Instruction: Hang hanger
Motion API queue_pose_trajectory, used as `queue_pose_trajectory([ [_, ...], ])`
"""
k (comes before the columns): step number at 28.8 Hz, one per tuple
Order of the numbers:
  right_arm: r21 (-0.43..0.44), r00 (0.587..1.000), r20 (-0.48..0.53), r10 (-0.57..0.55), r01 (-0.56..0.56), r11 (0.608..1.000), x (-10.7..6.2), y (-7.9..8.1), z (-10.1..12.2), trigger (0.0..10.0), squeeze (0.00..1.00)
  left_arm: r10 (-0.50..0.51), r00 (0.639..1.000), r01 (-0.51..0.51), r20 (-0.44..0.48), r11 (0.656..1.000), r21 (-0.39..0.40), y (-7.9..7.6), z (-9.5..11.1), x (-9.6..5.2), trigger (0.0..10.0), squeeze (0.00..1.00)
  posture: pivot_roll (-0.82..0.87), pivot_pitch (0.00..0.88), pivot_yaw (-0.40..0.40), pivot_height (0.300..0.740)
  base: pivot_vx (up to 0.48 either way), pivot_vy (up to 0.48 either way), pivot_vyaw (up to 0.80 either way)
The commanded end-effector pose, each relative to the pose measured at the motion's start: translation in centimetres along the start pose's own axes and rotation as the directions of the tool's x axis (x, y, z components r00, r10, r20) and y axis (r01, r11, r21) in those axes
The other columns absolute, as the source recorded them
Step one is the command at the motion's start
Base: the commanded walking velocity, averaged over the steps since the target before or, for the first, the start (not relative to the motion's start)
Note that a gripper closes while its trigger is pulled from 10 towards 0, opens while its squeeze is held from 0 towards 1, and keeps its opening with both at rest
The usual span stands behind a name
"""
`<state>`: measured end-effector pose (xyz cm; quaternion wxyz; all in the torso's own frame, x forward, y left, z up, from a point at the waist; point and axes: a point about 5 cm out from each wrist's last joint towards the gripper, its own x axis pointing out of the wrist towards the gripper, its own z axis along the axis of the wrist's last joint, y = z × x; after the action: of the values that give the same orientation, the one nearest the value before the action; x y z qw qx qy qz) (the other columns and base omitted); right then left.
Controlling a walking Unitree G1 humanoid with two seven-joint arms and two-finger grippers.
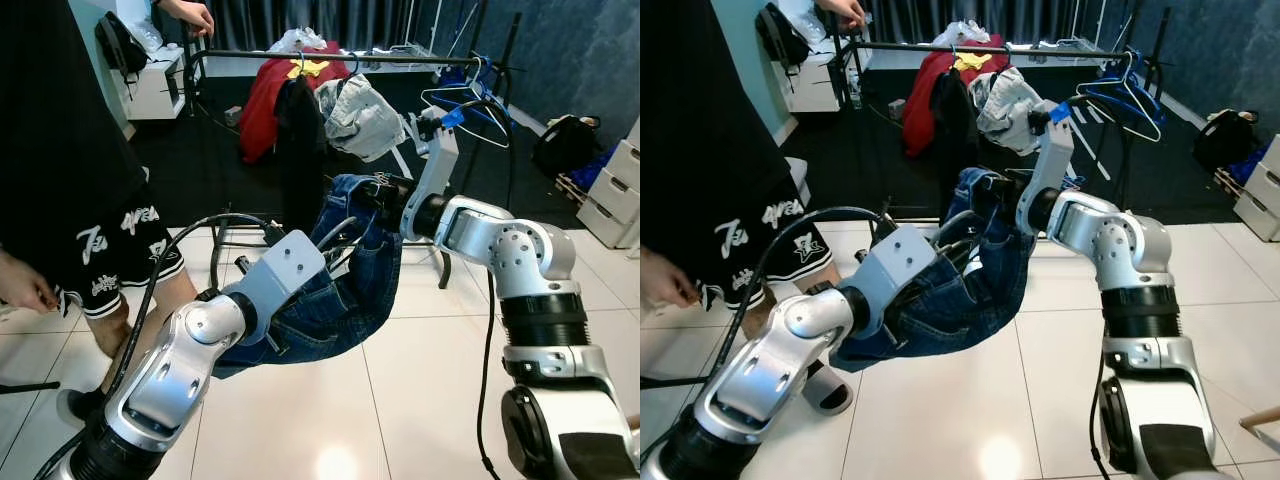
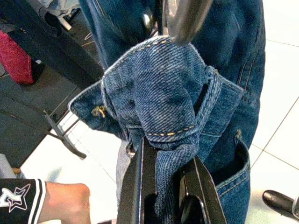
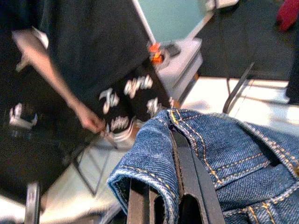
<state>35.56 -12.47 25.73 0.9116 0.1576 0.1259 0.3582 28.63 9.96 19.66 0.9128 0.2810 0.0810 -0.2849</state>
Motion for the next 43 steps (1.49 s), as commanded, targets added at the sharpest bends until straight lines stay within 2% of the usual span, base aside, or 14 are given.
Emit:
queue_pose_trajectory([
  [1,-0.013,0.998,-0.055,0.025,-0.026,1.0,-0.2,0.3,-0.9,10.0,0.0,0.032,0.999,-0.032,0.015,0.999,0.011,1.0,0.4,-0.3,7.9,0.0,-0.17,0.0,-0.002,0.74,0.0,0.0,0.0],
  [2,-0.013,0.998,-0.055,0.025,-0.026,1.0,-0.2,0.3,-0.9,10.0,0.0,0.032,0.999,-0.032,0.015,0.999,0.011,1.0,0.4,-0.3,7.9,0.0,-0.17,0.0,-0.002,0.74,0.0,0.0,0.0],
  [3,-0.014,0.995,-0.095,0.022,-0.023,1.0,-0.6,0.0,-1.7,10.0,0.26,0.048,0.999,-0.048,0.008,0.999,0.005,1.4,0.2,-0.4,7.9,0.0,-0.17,0.0,-0.002,0.74,0.0,0.0,0.0],
  [4,-0.014,0.995,-0.095,0.022,-0.023,1.0,-0.6,0.0,-1.7,10.0,0.26,0.048,0.999,-0.048,0.008,0.999,0.005,1.4,0.2,-0.4,7.9,0.0,-0.17,0.0,-0.002,0.74,0.0,0.0,0.0],
  [5,-0.016,0.992,-0.129,0.016,-0.018,1.0,-1.2,-0.3,-2.5,10.0,1.0,0.072,0.997,-0.072,-0.003,0.997,-0.008,2.0,-0.1,-0.6,7.8,0.0,-0.17,0.0,-0.003,0.74,0.0,0.0,0.0],
  [13,-0.07,0.984,-0.149,0.101,-0.112,0.991,-2.7,0.6,-4.2,10.0,1.0,0.118,0.993,-0.119,-0.018,0.99,-0.072,3.2,-0.9,-1.1,10.0,0.0,-0.18,0.0,0.001,0.74,0.0,0.0,0.0],
  [16,-0.08,0.983,-0.129,0.131,-0.142,0.987,-2.8,1.1,-4.3,10.0,1.0,0.109,0.994,-0.108,-0.001,0.984,-0.14,2.8,-1.3,-1.2,10.0,0.0,-0.18,0.0,0.007,0.74,0.0,0.0,0.0],
  [18,-0.091,0.98,-0.087,0.176,-0.184,0.979,-3.0,1.8,-4.3,10.0,1.0,0.097,0.995,-0.084,0.034,0.956,-0.282,2.0,-2.1,-1.4,10.0,0.0,-0.17,0.0,0.008,0.74,0.0,0.0,0.0],
  [30,-0.137,0.951,0.027,0.307,-0.301,0.944,-4.9,2.2,-2.7,10.0,1.0,0.09,0.995,-0.066,0.031,0.886,-0.46,0.7,-3.8,-1.7,10.0,0.0,-0.15,0.0,-0.014,0.74,0.0,0.0,0.0],
  [31,-0.148,0.946,0.088,0.313,-0.298,0.943,-5.9,1.6,-1.7,10.0,0.0,0.113,0.993,-0.079,0.039,0.866,-0.494,0.8,-3.9,-1.9,10.0,0.0,-0.15,0.0,-0.015,0.74,0.0,0.0,0.0],
  [34,-0.121,0.95,0.195,0.244,-0.224,0.967,-7.0,-0.1,-0.3,10.0,0.0,0.156,0.986,-0.104,0.055,0.844,-0.526,1.1,-3.9,-2.1,10.0,0.0,-0.16,0.0,-0.016,0.74,0.0,0.0,0.0],
  [36,0.0,0.92,0.391,0.014,-0.015,1.0,-8.8,-3.8,1.5,10.0,0.0,0.252,0.963,-0.156,0.098,0.813,-0.561,2.0,-3.5,-2.5,10.0,0.0,-0.16,0.0,-0.017,0.74,0.0,0.0,-0.38],
  [39,0.214,0.819,0.499,-0.284,0.201,0.956,-10.4,-7.7,1.8,10.0,0.0,0.347,0.928,-0.197,0.134,0.765,-0.614,2.4,-3.2,-2.7,10.0,0.0,-0.17,0.0,-0.017,0.74,0.0,0.0,-0.77],
  [43,0.269,0.76,0.471,-0.448,0.36,0.893,-11.4,-9.7,0.5,10.0,0.0,0.365,0.928,-0.212,0.075,0.681,-0.701,2.0,-5.1,-2.3,10.0,0.0,-0.17,0.0,-0.017,0.74,0.0,0.0,-0.77],
])
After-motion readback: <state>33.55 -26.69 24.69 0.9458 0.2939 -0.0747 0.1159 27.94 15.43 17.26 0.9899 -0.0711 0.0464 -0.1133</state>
